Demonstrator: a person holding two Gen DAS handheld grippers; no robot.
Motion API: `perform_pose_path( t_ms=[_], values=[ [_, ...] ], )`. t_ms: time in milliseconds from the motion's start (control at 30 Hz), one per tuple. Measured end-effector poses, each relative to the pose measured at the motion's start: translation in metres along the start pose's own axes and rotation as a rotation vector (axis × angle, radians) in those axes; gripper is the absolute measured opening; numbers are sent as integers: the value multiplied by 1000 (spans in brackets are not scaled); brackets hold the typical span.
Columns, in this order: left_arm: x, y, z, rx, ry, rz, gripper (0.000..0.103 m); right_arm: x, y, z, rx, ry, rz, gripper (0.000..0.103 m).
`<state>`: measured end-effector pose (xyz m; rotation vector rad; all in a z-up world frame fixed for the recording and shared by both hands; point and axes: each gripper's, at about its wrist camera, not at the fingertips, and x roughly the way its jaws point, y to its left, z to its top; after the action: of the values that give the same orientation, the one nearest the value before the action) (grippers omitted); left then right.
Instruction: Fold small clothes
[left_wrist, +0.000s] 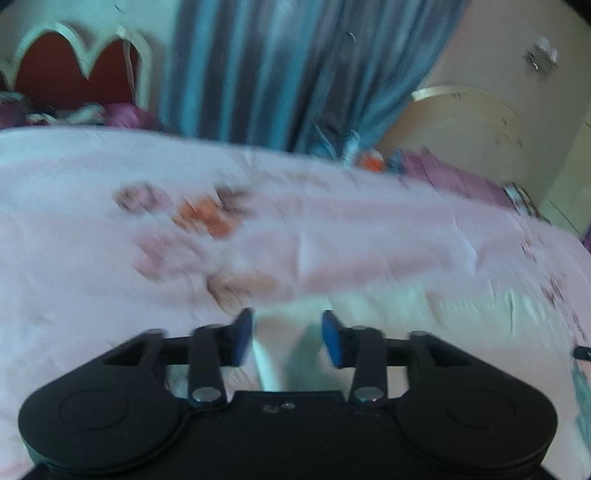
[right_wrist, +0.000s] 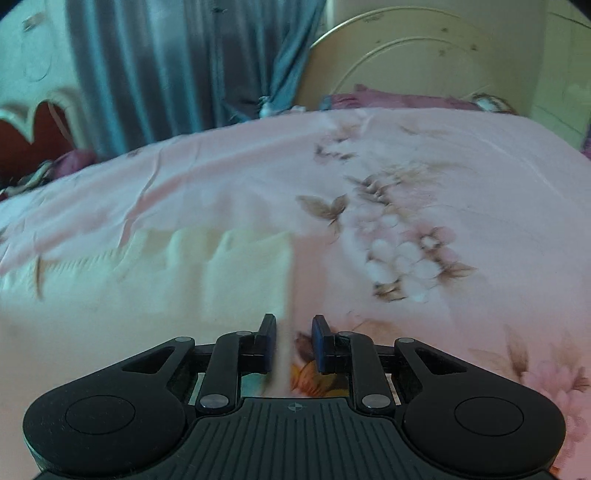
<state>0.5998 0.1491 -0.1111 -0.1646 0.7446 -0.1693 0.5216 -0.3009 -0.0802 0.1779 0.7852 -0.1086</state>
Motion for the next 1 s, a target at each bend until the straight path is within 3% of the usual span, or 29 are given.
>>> perform_pose_path(
  t_ms=[67,100,133,167,267,367,533,633,733,800,867,1000],
  values=[
    [-13,-18,-4,35,-28,-52,54,-9,19,0,-6,-24,71,25],
    [-17,-32,-9,78,-35,-61,55,-10,35,-1,-36,-22,107,47],
    [-21,-48,-16,125,-44,-66,55,-11,53,-5,-72,-32,153,54],
    [-24,-63,-24,158,-47,-80,55,-11,69,-8,-103,-30,197,56],
    [-27,-93,-46,214,-26,-122,54,-3,108,-21,-200,15,279,55],
    [-28,-95,-64,232,12,-101,53,1,114,-34,-263,35,263,54],
    [-60,-50,-82,205,11,-29,53,-14,46,-44,-149,13,65,54],
    [-69,-47,-82,234,18,-18,52,-19,22,-44,-82,42,77,54],
    [-90,-57,-83,246,-55,-32,52,-37,24,-42,-54,4,122,33],
    [-87,-64,-87,264,-33,-39,52,-37,27,-47,-63,22,108,24],
    [-71,-63,-94,266,60,-38,53,-27,28,-50,-56,76,97,20],
    [-85,-61,-97,281,42,-60,56,-48,27,-47,-41,45,98,21]
  ],
)
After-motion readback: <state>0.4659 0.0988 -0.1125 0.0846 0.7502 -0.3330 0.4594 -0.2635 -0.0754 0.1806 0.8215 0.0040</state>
